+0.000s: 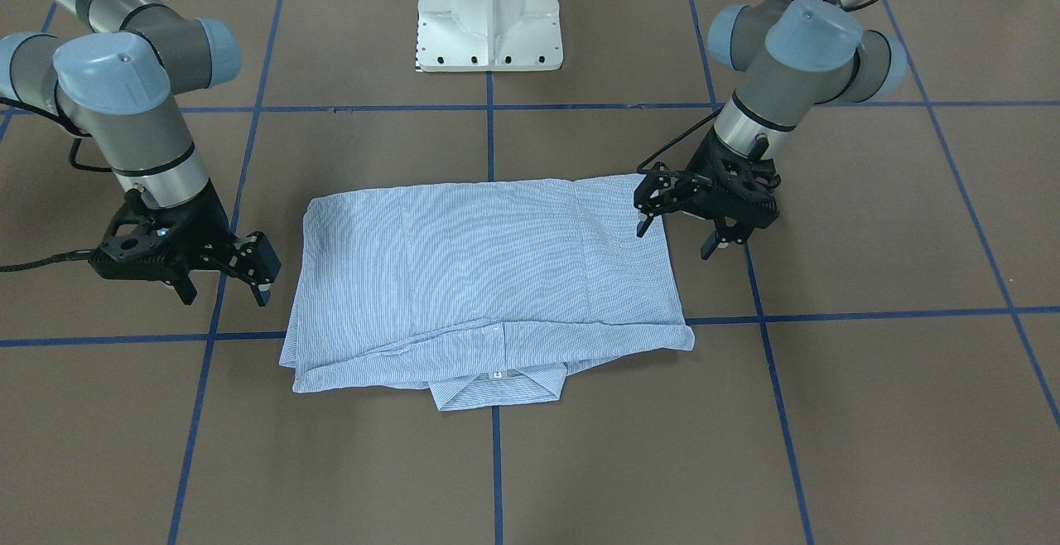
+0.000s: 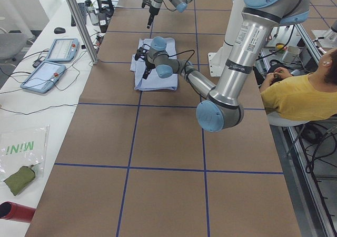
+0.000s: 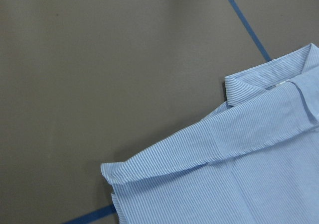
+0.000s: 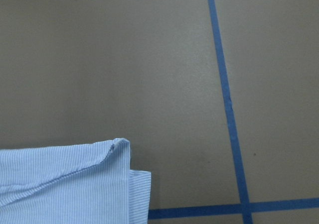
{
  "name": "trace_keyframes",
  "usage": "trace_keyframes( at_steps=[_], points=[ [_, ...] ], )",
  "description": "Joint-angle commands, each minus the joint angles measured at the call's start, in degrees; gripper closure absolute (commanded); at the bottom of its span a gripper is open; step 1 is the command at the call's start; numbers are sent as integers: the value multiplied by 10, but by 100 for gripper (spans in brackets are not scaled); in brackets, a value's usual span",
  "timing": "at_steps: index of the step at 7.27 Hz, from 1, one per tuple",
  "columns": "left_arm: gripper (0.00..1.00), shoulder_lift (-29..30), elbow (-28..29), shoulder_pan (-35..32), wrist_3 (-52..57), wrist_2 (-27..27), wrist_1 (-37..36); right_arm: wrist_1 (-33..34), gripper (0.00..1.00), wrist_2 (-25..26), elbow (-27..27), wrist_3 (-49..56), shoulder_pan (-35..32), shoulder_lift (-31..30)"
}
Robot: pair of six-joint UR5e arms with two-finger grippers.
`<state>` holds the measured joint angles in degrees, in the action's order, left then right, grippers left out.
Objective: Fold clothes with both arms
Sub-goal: 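Move the left gripper to the folded shirt's side edge nearest it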
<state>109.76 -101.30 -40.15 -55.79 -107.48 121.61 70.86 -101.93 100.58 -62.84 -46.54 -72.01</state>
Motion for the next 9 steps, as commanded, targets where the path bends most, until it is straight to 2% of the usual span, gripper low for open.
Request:
trace_keyframes(
  at_steps=[1,2,3,4,8,9],
  points=[
    [0,-52,-49,97,-137,91,1,-2,0,4,23,1,0,-23],
    [4,-60,-50,130,-179,117,1,-1,0,4,24,1,0,-23],
    [16,-65,-50,145,-203,126,1,-1,0,6,24,0,1,-22],
    [20,-71,-46,154,-203,137,1,-1,0,6,23,0,1,-21],
    [20,-84,-38,158,-201,138,-1,-1,0,7,23,-1,3,-16],
    [26,-87,-39,162,-201,138,-1,-1,0,7,22,-1,3,-16]
  ],
)
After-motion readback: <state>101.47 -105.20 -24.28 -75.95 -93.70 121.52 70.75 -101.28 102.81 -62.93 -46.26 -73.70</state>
